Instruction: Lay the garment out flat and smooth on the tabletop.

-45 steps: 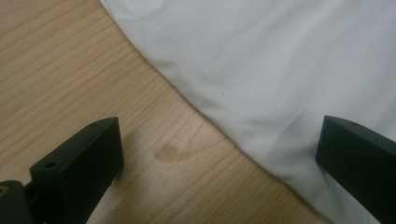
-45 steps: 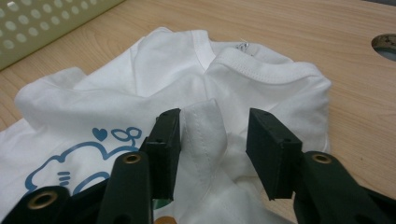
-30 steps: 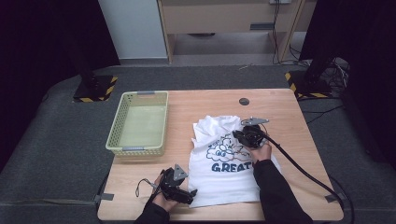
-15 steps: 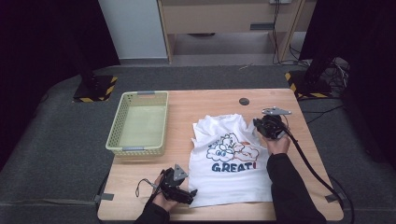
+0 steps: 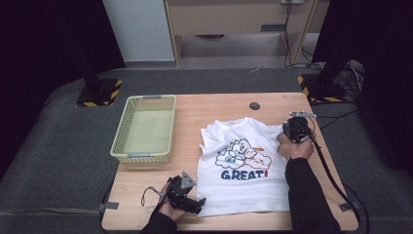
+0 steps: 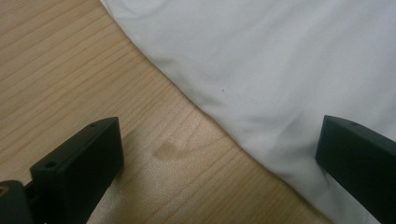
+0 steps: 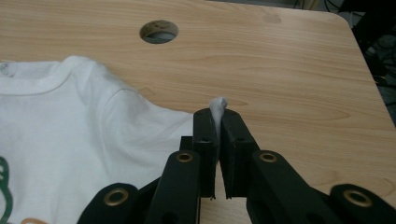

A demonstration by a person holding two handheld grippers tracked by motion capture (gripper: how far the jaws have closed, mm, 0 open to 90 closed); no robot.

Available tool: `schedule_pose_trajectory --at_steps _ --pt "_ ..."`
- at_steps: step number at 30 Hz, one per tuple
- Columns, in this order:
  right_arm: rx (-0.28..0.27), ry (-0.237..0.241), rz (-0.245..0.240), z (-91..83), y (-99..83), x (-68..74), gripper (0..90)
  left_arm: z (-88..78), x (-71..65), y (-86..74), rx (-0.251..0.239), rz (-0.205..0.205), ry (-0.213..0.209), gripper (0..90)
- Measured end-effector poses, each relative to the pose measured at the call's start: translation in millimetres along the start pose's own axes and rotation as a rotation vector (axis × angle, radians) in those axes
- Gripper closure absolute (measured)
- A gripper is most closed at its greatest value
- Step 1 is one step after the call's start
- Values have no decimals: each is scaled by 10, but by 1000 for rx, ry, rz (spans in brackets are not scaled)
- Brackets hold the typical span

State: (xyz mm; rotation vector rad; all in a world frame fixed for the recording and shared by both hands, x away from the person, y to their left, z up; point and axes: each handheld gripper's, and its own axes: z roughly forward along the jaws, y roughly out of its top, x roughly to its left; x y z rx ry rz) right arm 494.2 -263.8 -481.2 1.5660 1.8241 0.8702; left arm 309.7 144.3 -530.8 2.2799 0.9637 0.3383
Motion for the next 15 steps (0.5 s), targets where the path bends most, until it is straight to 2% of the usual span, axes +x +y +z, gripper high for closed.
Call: schedule_pose_trajectory --at_steps 5,8,12,15 --pt "9 -51 7 31 30 -83 853 -3 -5 -4 -1 -1 0 3" --pt "16 -63 13 44 41 -121 842 -6 -7 -7 0 0 -1 3" --pt "-1 -61 5 19 50 -137 784 -8 -8 -9 0 1 -2 3" --pt "-37 -57 -1 -39 66 -139 687 -10 -10 -7 2 -1 -2 4"
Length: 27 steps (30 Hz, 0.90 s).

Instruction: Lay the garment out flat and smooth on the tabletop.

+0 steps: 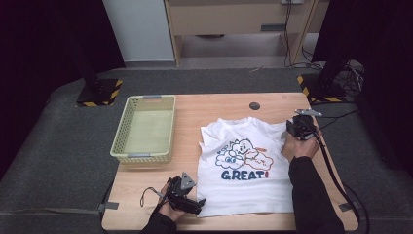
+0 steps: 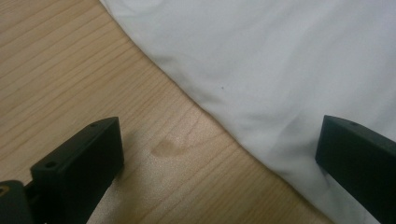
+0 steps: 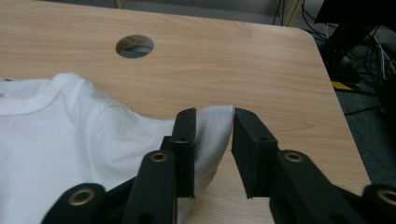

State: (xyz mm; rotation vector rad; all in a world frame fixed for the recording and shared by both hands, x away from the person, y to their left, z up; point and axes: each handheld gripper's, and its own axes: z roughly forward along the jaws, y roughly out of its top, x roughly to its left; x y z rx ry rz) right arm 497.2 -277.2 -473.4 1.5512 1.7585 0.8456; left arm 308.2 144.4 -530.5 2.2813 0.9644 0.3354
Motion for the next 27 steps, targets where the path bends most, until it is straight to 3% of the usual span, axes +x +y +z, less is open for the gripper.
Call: schedule_pose_trajectory --at_steps 5,10,14,22,27 --pt "-40 53 -5 -120 3 21 600 -8 3 11 6 -12 1 15" --pt "-75 119 -38 -221 -69 118 443 -26 23 34 7 -46 -11 40" --pt "-54 201 -60 -227 -219 198 370 -45 39 89 -17 -57 -13 45" --pt "50 293 -141 -156 -503 338 257 -110 70 249 -84 -77 -3 57" --pt "74 340 -143 -187 -587 412 207 -114 144 363 -115 -120 -5 62"
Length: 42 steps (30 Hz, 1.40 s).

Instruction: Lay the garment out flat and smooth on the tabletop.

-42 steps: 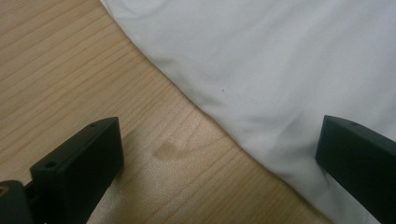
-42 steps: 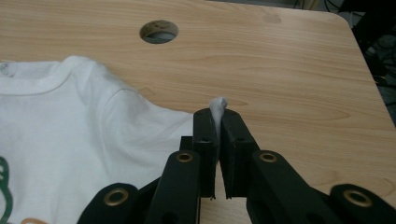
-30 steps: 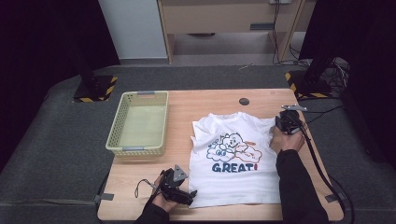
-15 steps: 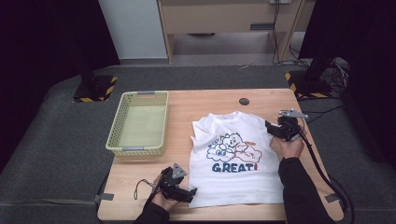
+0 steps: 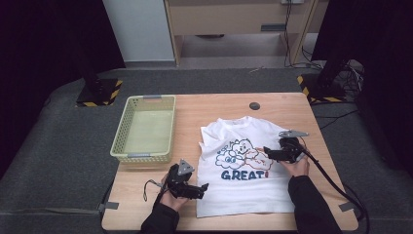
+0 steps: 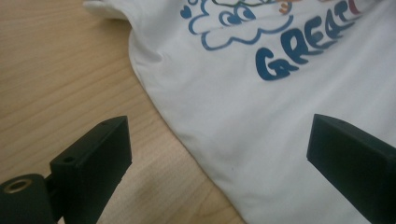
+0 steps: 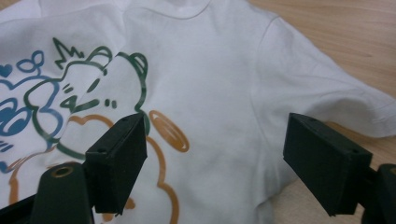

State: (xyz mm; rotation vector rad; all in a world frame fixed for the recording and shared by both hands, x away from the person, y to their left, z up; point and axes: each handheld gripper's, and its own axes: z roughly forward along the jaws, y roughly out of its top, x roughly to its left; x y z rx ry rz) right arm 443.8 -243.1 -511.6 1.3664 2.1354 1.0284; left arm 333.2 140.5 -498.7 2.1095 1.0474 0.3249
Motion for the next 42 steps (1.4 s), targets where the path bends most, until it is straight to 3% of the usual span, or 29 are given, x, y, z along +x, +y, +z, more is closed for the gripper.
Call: schedule_pose_trajectory --at_steps 4,9,15,21,29,42 --pt "27 25 -18 -7 -72 103 183 3 48 106 -31 -29 1 66" --pt "58 14 -56 -36 -150 203 142 23 113 221 -66 -74 -1 73" --pt "68 25 -44 -114 -206 277 73 58 204 361 -87 -82 32 79" --pt "95 40 -82 -239 -298 375 50 107 273 494 -121 -94 53 88" --pt "112 65 -86 -325 -390 405 46 187 324 653 -153 -90 104 101" --pt "160 58 -109 -414 -563 386 43 272 452 775 -220 -131 172 152"
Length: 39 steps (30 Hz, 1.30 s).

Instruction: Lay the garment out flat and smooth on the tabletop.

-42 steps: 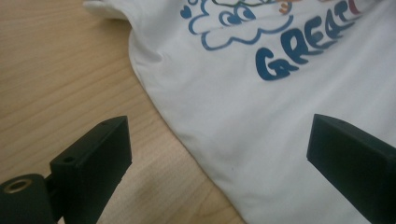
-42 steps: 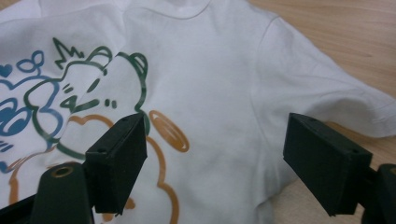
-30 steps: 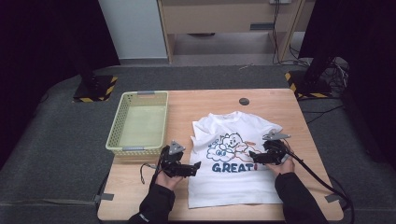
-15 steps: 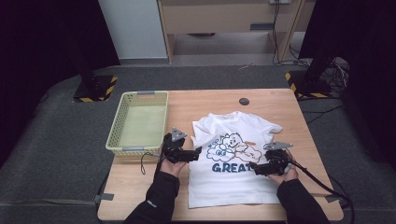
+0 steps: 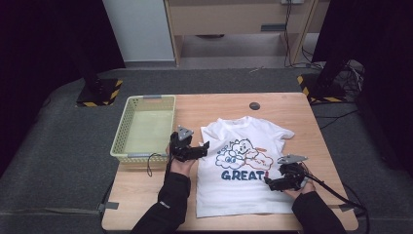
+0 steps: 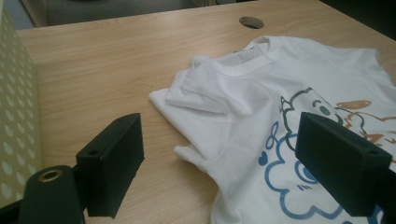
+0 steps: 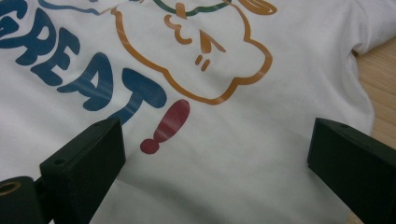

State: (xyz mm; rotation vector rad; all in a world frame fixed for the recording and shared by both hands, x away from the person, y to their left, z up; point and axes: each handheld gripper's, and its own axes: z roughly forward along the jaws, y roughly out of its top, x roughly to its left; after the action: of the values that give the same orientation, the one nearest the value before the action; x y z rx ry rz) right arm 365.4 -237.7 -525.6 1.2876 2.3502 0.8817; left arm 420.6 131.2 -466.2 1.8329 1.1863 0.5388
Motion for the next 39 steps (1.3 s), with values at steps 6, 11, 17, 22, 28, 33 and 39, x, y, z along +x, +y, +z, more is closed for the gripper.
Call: schedule_pose_trajectory --at_steps 6,11,17,22,28,33,39 --pt "10 2 -2 -6 -34 8 40 97 23 31 5 11 21 159" --pt "21 -1 -11 4 -66 17 39 195 47 69 4 1 26 175" --pt "14 -1 -11 -14 -97 11 36 333 53 72 31 8 41 185" --pt "17 1 -14 -17 -101 10 34 460 71 55 55 2 54 197" --pt "23 -1 -14 -23 -103 8 32 610 108 39 67 -10 68 229" --pt "34 6 -23 -36 -108 6 30 702 162 -3 91 -14 86 271" --pt "33 9 -23 -43 -124 12 18 811 226 -66 98 -31 102 288"
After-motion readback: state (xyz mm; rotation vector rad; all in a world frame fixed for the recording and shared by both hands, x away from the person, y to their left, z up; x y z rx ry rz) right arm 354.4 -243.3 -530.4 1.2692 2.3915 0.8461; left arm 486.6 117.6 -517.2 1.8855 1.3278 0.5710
